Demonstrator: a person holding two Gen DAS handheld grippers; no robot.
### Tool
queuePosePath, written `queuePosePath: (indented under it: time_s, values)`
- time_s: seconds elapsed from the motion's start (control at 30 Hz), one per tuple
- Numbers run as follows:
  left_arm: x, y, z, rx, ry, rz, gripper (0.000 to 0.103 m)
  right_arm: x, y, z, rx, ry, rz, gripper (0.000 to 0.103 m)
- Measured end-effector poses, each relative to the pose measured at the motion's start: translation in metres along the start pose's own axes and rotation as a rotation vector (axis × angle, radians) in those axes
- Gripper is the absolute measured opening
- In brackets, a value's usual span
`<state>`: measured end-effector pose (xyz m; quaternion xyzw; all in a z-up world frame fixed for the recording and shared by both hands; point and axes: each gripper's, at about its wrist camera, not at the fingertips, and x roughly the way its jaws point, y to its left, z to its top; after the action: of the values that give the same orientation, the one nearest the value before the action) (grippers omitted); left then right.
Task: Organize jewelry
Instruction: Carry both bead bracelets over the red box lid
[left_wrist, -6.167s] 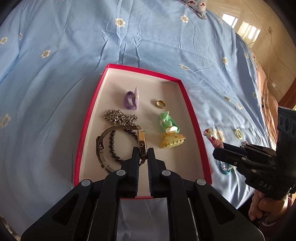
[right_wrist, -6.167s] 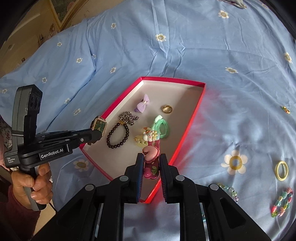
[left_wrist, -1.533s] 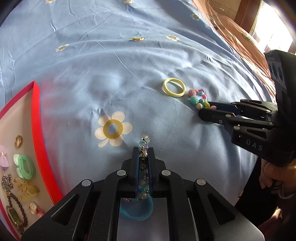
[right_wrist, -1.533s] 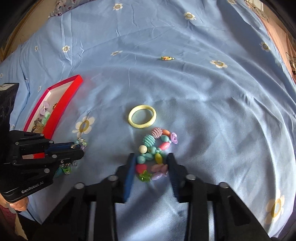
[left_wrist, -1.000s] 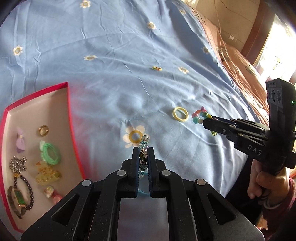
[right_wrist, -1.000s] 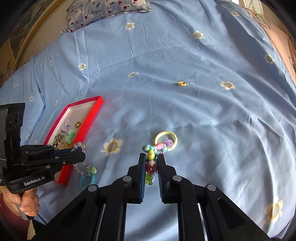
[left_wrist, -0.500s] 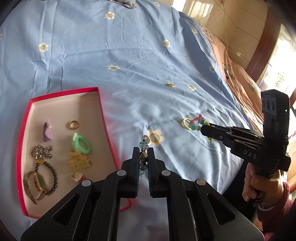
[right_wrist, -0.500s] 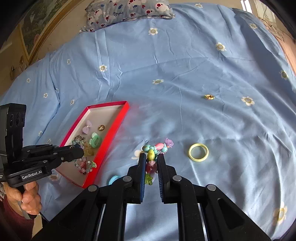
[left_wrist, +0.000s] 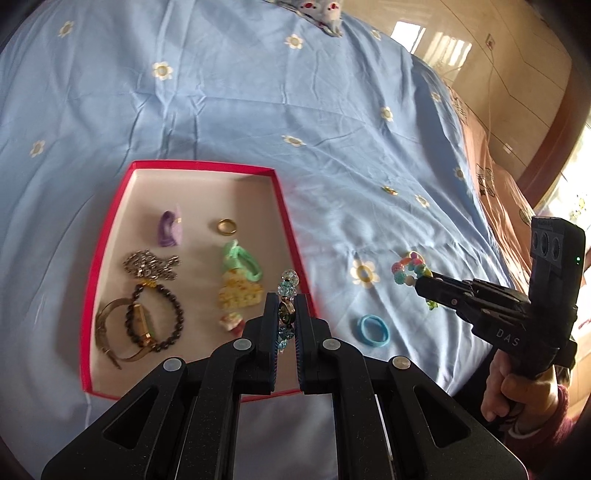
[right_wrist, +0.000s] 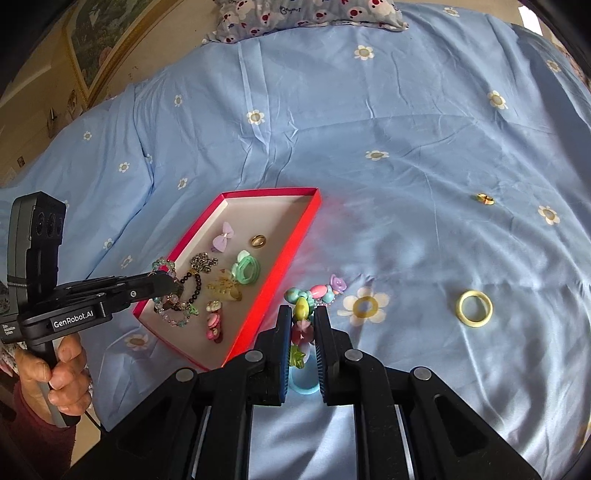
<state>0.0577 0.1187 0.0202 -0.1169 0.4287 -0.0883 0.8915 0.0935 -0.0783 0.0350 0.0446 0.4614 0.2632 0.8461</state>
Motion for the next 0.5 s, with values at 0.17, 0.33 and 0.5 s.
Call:
queuePosePath:
  time_s: [0.17,0.33,0.5]
  values:
    - [-0.007,0.02,-0.005,-0.046,-0.009,0.019,0.006,0.008,0.015,0.0,-0.015,0.014,0.031,0.012]
    - [-0.012,0.037,-0.01,-0.09,-0.015,0.035,0.006,0.013,0.028,0.001,-0.034,0.024,0.053,0.012]
    - [-0.016,0.048,-0.014,-0.112,-0.02,0.048,0.006,0.019,0.038,0.002,-0.051,0.034,0.067,0.012]
